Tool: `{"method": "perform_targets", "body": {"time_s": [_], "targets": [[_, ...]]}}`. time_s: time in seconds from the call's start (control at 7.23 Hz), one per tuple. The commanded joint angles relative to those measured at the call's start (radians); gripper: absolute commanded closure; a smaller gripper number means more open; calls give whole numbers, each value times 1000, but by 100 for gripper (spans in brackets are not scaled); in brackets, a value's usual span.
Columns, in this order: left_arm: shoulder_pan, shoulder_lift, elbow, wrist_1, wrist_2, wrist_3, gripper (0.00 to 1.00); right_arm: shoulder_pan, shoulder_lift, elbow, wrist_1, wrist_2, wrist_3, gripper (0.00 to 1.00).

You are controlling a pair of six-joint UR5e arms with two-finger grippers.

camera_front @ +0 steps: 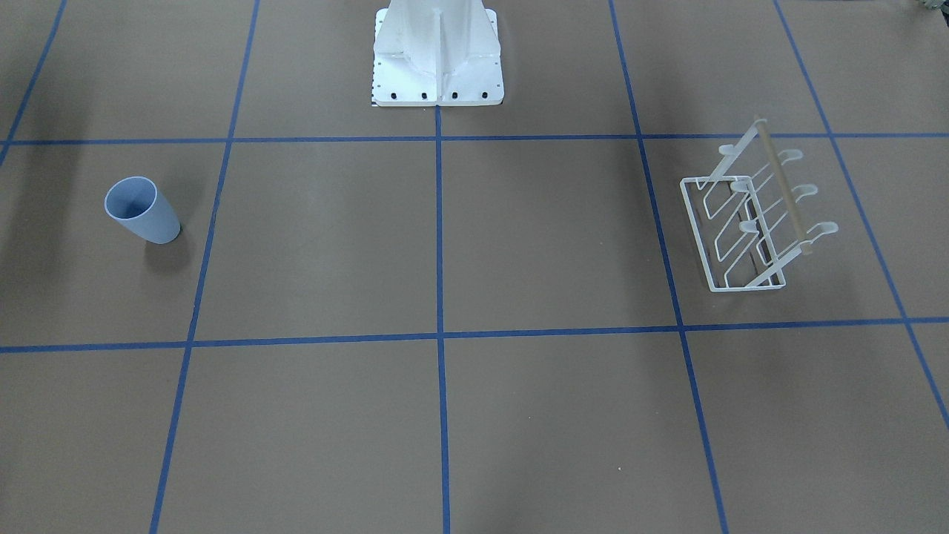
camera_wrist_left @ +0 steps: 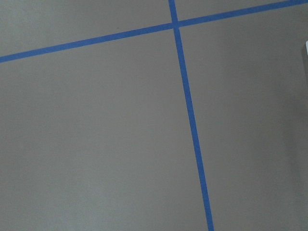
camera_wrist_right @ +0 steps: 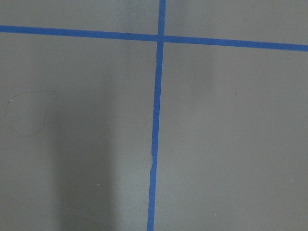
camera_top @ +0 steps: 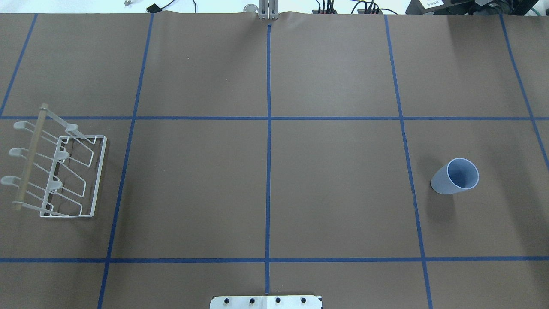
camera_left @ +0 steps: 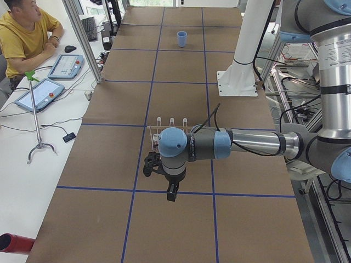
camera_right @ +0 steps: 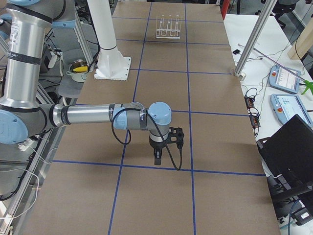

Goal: Hang cup on cup holder

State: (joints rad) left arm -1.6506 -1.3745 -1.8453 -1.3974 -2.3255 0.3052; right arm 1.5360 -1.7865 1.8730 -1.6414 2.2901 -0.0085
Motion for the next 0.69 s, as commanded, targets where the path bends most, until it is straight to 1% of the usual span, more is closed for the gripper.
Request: {"method": "perform_targets", "body": {"time_s": [0.0, 0.42, 0.55], "targets": [[0, 0, -3, 1, 0, 5, 2, 0, -1, 0, 0, 0, 1, 0], [-2, -15, -8, 1, 3, -3, 2, 0, 2, -2, 6, 8, 4, 0], [-2, -17, -27, 1, 2, -5, 2, -2, 16, 3, 6, 14, 4, 0]]}}
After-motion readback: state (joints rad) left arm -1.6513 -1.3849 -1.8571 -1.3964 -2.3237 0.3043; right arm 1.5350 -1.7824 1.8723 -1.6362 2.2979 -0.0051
